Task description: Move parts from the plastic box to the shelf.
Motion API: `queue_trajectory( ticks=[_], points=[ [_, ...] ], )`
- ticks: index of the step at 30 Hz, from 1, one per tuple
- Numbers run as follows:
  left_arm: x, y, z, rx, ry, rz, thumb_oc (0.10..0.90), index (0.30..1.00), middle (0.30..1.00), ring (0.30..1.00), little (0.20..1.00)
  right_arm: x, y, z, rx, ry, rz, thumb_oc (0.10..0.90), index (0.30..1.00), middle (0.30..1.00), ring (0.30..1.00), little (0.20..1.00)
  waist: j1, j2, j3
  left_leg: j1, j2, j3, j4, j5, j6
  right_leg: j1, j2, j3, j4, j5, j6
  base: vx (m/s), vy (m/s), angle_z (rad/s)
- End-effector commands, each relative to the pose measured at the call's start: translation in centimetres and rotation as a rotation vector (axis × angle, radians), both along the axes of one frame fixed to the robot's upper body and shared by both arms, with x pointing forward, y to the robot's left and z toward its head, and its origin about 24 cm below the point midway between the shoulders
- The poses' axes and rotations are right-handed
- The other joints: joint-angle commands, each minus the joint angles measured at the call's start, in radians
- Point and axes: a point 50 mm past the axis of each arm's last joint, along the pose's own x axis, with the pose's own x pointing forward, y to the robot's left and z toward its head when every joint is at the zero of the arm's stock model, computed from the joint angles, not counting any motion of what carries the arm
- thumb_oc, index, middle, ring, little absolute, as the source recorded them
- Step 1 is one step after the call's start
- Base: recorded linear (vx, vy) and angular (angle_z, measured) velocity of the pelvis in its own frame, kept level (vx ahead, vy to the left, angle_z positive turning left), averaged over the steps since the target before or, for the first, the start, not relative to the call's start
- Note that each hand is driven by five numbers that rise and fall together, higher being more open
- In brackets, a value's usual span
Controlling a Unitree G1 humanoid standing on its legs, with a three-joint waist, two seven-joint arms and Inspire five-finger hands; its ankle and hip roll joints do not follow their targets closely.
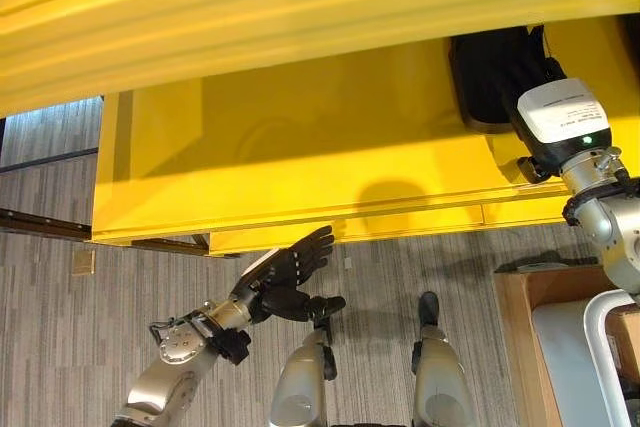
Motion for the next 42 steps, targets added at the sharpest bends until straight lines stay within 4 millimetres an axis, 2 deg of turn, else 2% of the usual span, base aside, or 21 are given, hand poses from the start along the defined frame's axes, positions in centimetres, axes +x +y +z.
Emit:
queue_trajectory(
  ticks=[1, 6, 14, 26, 30, 35, 38, 39, 40, 42],
  points=[
    [-0.9, -1.4, 1.7, -0.131, -0.112, -0.03, 0.9, 1.0, 1.0, 1.0, 1.0, -1.7, 1.7, 6.2, 0.029, -0.352, 0.141, 0.9, 1.0, 1.0, 1.0, 1.0, -0.004, -0.038, -0.078, 0.023, 0.009, 0.005, 0.093, -0.155, 0.02, 0.012, 0.021, 0.012, 0.098, -0.153, -0.047, 0.0, 0.0, 0.0],
    [-1.0, -1.6, 1.8, -0.145, -0.107, -0.025, 0.9, 1.0, 1.0, 1.0, 1.0, -3.2, 2.6, 7.7, 0.103, -0.479, 0.235, 0.9, 1.0, 1.0, 1.0, 1.0, -0.015, -0.03, -0.08, 0.027, 0.005, 0.01, 0.095, -0.162, 0.022, 0.012, 0.02, 0.02, 0.098, -0.154, -0.046, 0.01, 0.02, 0.0],
    [-1.2, -1.9, 1.7, -0.166, -0.102, -0.012, 0.9, 1.0, 1.0, 1.0, 1.0, -5.7, 3.9, 8.7, 0.149, -0.554, 0.333, 0.9, 1.0, 1.0, 1.0, 1.0, -0.038, -0.019, -0.083, 0.037, 0.0, 0.023, 0.091, -0.167, 0.022, 0.008, 0.021, 0.038, 0.095, -0.151, -0.042, 0.01, 0.034, -0.05],
    [-1.6, -1.3, 1.4, -0.184, -0.111, 0.036, 0.9, 1.0, 1.0, 1.0, 1.0, -7.0, 3.7, 6.8, 0.208, -0.441, 0.346, 0.9, 1.0, 1.0, 1.0, 1.0, -0.069, -0.031, -0.092, 0.052, 0.002, 0.042, 0.08, -0.172, 0.027, 0.012, 0.023, 0.05, 0.084, -0.144, -0.038, 0.0, 0.018, -0.03],
    [-1.8, -0.8, 1.3, -0.189, -0.124, 0.076, 0.9, 1.0, 1.0, 1.0, 1.0, -7.6, 2.2, 5.6, 0.335, -0.456, 0.305, 0.9, 1.0, 1.0, 1.0, 1.0, -0.091, -0.047, -0.112, 0.071, 0.004, 0.06, 0.065, -0.175, 0.03, 0.023, 0.031, 0.057, 0.063, -0.132, -0.035, -0.02, 0.083, -0.05],
    [-2.1, -0.4, 1.6, -0.185, -0.165, 0.076, 0.9, 1.0, 1.0, 1.0, 1.0, -8.8, -0.9, 3.3, 0.489, -0.49, 0.166, 0.9, 1.0, 1.0, 1.0, 1.0, -0.121, -0.069, -0.144, 0.101, -0.005, 0.09, 0.044, -0.185, 0.042, 0.042, 0.036, 0.068, 0.015, -0.101, -0.02, -0.04, 0.148, -0.11],
    [-2.1, -0.2, 2.1, -0.176, -0.19, 0.061, 0.9, 1.0, 1.0, 1.0, 1.0, -10.0, -3.0, 2.2, 0.558, -0.524, 0.075, 0.9, 1.0, 1.0, 1.0, 1.0, -0.149, -0.082, -0.163, 0.125, -0.017, 0.11, 0.025, -0.192, 0.052, 0.052, 0.032, 0.093, -0.029, -0.065, 0.003, -0.06, 0.244, -0.19],
    [-1.9, -0.3, 2.3, -0.169, -0.206, 0.041, 0.9, 1.0, 1.0, 1.0, 1.0, -10.7, -4.1, 1.5, 0.58, -0.554, 0.022, 0.9, 1.0, 1.0, 1.0, 1.0, -0.172, -0.086, -0.174, 0.146, -0.026, 0.128, 0.004, -0.196, 0.058, 0.053, 0.02, 0.12, -0.063, -0.031, 0.029, -0.07, 0.251, -0.24],
    [-1.8, -0.3, 2.4, -0.165, -0.209, 0.037, 0.9, 1.0, 1.0, 1.0, 1.0, -10.9, -4.3, 1.4, 0.583, -0.555, 0.013, 0.9, 1.0, 1.0, 1.0, 1.0, -0.179, -0.088, -0.178, 0.149, -0.028, 0.133, -0.001, -0.198, 0.059, 0.052, 0.016, 0.129, -0.073, -0.022, 0.036, -0.09, 0.343, -0.31],
    [-1.4, -0.5, 2.7, -0.152, -0.211, 0.028, 0.9, 1.0, 1.0, 1.0, 1.0, -11.7, -5.2, 0.6, 0.591, -0.545, -0.047, 0.9, 1.0, 1.0, 1.0, 1.0, -0.211, -0.098, -0.194, 0.178, -0.04, 0.173, -0.036, -0.2, 0.067, 0.035, -0.008, 0.151, -0.136, 0.05, 0.078, -0.06, 0.325, -0.39]
  ],
)
